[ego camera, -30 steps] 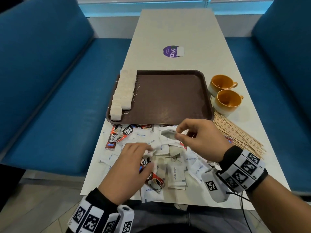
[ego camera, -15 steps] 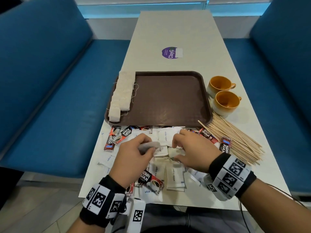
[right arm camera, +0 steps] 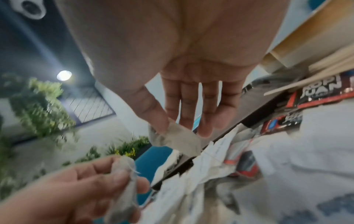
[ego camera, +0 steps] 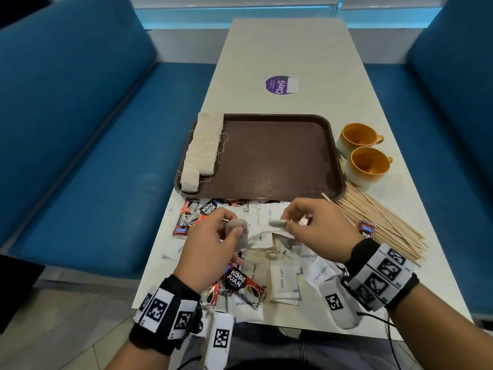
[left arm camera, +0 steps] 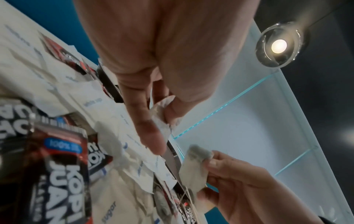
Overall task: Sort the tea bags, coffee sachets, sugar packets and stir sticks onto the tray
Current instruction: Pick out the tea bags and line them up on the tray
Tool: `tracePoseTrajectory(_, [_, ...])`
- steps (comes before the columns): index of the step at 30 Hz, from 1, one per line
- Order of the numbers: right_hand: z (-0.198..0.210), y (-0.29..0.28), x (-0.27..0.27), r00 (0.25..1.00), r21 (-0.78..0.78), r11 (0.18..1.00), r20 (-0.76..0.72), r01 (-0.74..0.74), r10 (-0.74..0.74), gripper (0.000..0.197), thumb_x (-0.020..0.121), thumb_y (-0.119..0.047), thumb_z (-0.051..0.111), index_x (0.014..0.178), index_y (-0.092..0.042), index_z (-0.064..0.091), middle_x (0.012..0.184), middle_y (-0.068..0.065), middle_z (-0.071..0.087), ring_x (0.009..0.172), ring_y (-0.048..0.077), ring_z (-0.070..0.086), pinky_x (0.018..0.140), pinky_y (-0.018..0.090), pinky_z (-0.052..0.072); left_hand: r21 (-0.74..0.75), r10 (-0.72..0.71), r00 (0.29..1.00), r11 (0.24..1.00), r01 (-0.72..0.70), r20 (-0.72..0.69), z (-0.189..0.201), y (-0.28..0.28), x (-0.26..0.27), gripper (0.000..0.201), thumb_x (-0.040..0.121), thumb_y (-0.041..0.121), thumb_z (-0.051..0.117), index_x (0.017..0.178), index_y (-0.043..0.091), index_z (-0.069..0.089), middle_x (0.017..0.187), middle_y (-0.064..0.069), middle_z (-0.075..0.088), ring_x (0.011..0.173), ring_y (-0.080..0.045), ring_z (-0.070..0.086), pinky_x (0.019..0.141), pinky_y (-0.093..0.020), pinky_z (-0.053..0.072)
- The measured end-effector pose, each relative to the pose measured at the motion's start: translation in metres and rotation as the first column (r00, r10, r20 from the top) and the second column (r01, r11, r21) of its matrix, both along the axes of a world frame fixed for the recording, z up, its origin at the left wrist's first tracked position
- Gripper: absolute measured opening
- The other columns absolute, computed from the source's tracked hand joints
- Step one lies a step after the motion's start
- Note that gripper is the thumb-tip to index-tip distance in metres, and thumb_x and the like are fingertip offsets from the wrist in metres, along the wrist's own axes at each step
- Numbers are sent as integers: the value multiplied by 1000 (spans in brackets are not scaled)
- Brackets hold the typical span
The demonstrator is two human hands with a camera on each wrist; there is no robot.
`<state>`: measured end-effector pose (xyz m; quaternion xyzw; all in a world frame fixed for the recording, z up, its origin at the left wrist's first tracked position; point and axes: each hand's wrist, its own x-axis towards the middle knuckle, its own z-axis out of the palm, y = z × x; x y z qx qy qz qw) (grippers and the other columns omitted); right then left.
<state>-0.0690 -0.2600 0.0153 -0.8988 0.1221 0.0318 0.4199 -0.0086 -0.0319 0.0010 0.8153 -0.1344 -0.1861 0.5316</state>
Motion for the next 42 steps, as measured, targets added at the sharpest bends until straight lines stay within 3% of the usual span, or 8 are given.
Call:
tracePoseTrajectory(8, [13,1,-3,999,496,868,33,13,-34,8,97,-10,67,102,-4,70,91,18,75,72,22,70,65,36,59,-132,0,992,991,-17,-124,-1,-18,-2,12,100,6,61,102,17,65,93,-6,79,76,-27,78,72,-50,64])
tracePoseTrajectory(12, [17,7,-2,998,395,917,52,-59,42,7,97,-18,69,101,-15,74,84,9,75,66,14,66,60,24,55,-286,-35,982,958,-20,-187,4,-23,-2,13,99,10,64,112,9,66,98,-13,78,87,-34,77,83,-52,62])
tracePoseTrajectory(16, [15,12,-1,995,334,938,64,-92,74,8,93,-24,74,101,-24,75,85,2,75,75,24,69,68,33,60,-323,-77,979,946,13,-187,7,-24,-5,28,86,22,77,110,10,68,101,-12,76,87,-35,77,80,-51,63])
tracePoseTrajectory(20, [12,10,0,998,372,927,53,-35,17,21,89,-31,79,107,-26,70,82,2,73,66,14,65,63,28,56,-304,-86,982,952,32,-167,-3,-22,-4,22,89,11,78,109,11,70,101,-14,75,89,-34,76,77,-50,63])
tracePoseTrajectory(25, [5,3,-3,999,389,921,-30,-12,26,20,84,-21,83,98,-12,73,84,10,76,68,18,68,73,40,59,-355,-7,979,932,-68,-206,-2,-18,-2,24,86,18,75,106,9,67,102,-15,76,83,-35,77,77,-40,64])
tracePoseTrajectory(30, [13,8,-1,998,434,901,62,-1,-29,13,87,-17,79,91,-6,73,86,14,73,72,12,64,72,24,54,-360,-12,982,931,-57,-188,0,-14,2,18,93,11,71,110,8,67,104,-11,76,91,-31,77,81,-41,63])
tracePoseTrajectory(34, [24,12,1,981,421,907,170,10,-90,7,87,-13,78,88,-8,72,86,10,73,80,22,69,80,37,57,-387,18,970,915,-114,-243,0,-10,5,19,105,8,52,114,5,67,108,-19,73,91,-37,76,84,-39,63])
tracePoseTrajectory(42, [41,25,-1,947,330,893,12,-307,321,3,91,-9,75,90,-8,73,80,3,76,71,8,68,73,23,56,-435,-58,961,898,-67,-269,-2,-6,6,37,85,11,45,112,4,70,105,-21,73,94,-28,71,79,-37,59])
